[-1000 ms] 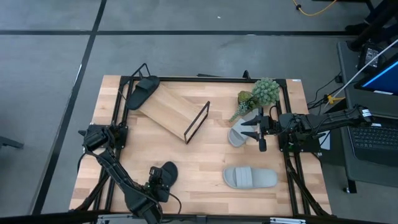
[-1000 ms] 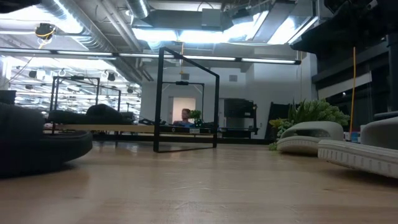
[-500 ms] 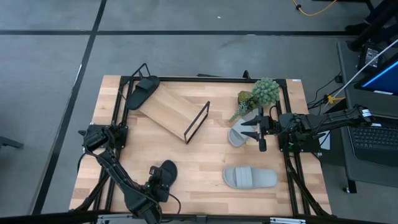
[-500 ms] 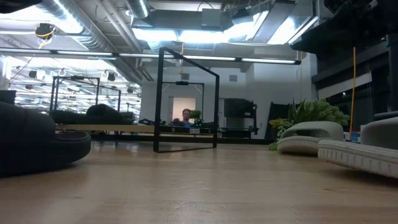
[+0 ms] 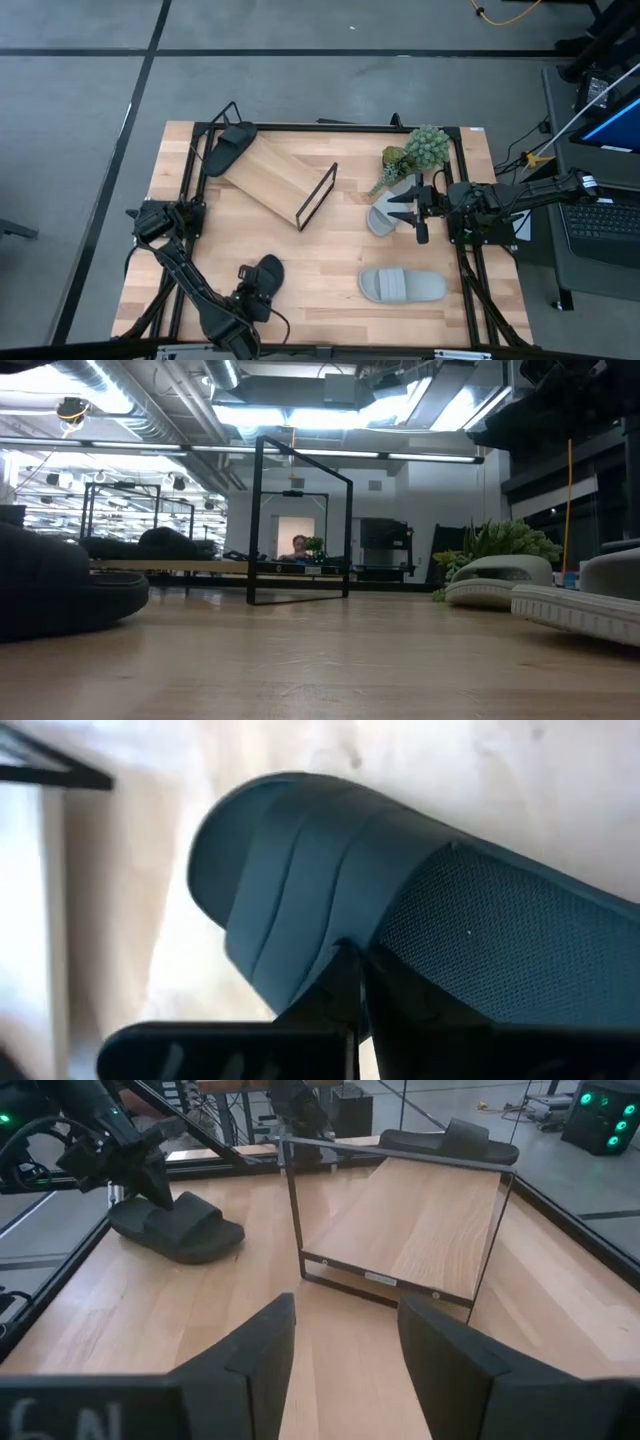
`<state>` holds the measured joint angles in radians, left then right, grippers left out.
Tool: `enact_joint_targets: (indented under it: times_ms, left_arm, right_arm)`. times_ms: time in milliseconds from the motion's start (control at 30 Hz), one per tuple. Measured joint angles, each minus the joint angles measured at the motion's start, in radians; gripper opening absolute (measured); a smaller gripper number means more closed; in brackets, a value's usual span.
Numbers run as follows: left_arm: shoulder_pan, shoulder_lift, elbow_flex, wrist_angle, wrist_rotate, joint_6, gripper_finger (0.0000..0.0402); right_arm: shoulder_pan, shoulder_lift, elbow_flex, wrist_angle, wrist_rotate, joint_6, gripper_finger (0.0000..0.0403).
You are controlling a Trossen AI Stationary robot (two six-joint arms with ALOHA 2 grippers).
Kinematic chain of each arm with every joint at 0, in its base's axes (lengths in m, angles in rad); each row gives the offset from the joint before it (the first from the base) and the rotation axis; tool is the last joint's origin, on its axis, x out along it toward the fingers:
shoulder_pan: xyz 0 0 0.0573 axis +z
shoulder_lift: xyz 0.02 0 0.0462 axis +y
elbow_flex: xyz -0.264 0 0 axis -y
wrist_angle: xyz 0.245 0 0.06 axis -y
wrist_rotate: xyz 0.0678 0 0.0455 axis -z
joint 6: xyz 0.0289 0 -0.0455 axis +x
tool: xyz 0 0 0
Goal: Pick and place slides into the shelf
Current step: Put the black slipper on the shelf
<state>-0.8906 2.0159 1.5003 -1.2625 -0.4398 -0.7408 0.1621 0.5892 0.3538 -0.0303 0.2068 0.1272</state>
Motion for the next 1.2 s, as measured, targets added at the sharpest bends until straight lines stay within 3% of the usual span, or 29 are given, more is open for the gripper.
enact_joint_targets:
  times_ms: [467, 767, 1033, 1200]
  left_arm:
    - [0.028, 0.0, 0.12, -0.312, -0.031, -0.036, 0.0001]
    - [0.092, -0.008, 0.124, -0.309, -0.099, 0.053, 0.0]
    - [0.149, -0.012, 0.124, -0.308, -0.101, 0.157, 0.0]
    - [0.18, -0.07, 0.124, -0.309, -0.123, 0.153, 0.0]
  right_arm:
    - [0.0, 0.0, -0.001, -0.003, 0.0, -0.002, 0.018]
    - [0.0, 0.0, -0.001, -0.018, 0.0, -0.028, 0.018]
    - [0.0, 0.0, -0.001, -0.033, 0.0, -0.031, 0.018]
    - [0.0, 0.0, -0.001, -0.062, 0.0, -0.031, 0.018]
